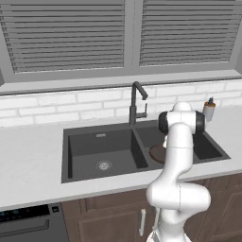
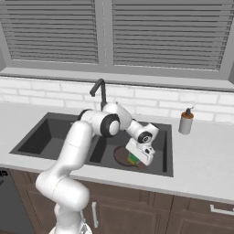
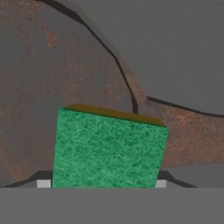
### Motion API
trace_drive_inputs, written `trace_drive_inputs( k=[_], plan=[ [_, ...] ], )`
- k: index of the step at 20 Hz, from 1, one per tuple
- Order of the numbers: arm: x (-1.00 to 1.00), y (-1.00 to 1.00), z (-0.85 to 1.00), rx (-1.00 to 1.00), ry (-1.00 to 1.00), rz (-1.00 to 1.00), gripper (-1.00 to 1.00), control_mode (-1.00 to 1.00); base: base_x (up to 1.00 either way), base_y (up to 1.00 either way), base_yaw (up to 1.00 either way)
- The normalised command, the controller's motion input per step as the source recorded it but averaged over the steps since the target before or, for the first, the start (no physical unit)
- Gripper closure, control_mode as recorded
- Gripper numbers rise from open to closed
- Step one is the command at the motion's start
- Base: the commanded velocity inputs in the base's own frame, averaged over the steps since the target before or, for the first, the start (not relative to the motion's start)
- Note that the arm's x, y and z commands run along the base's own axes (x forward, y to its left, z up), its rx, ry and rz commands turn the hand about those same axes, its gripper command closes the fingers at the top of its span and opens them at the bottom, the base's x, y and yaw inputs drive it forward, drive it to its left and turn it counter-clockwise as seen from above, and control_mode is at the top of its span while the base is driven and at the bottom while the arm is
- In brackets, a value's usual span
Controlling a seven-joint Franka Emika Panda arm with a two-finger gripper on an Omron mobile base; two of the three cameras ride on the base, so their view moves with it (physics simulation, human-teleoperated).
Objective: Pick the pan and sponge and place them into the sink. Then turn on the water.
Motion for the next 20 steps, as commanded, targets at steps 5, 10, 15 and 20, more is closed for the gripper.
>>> trace_drive_inputs(
  k=[5, 10, 15, 20],
  plan=[
    [0.48, -0.05, -0.41, 0.00, 0.00, 0.03, 1.00, -1.00, 0.00, 0.00, 0.00],
    [0.36, -0.02, -0.40, 0.00, 0.00, 0.03, -1.00, -1.00, 0.00, 0.00, 0.00],
    [0.00, -0.02, 0.00, 0.00, 0.00, 0.03, -1.00, -1.00, 0.00, 0.00, 0.00],
    [-0.17, 0.00, 0.31, 0.00, -0.05, 0.01, -1.00, -1.00, 0.00, 0.00, 0.00]
  ],
)
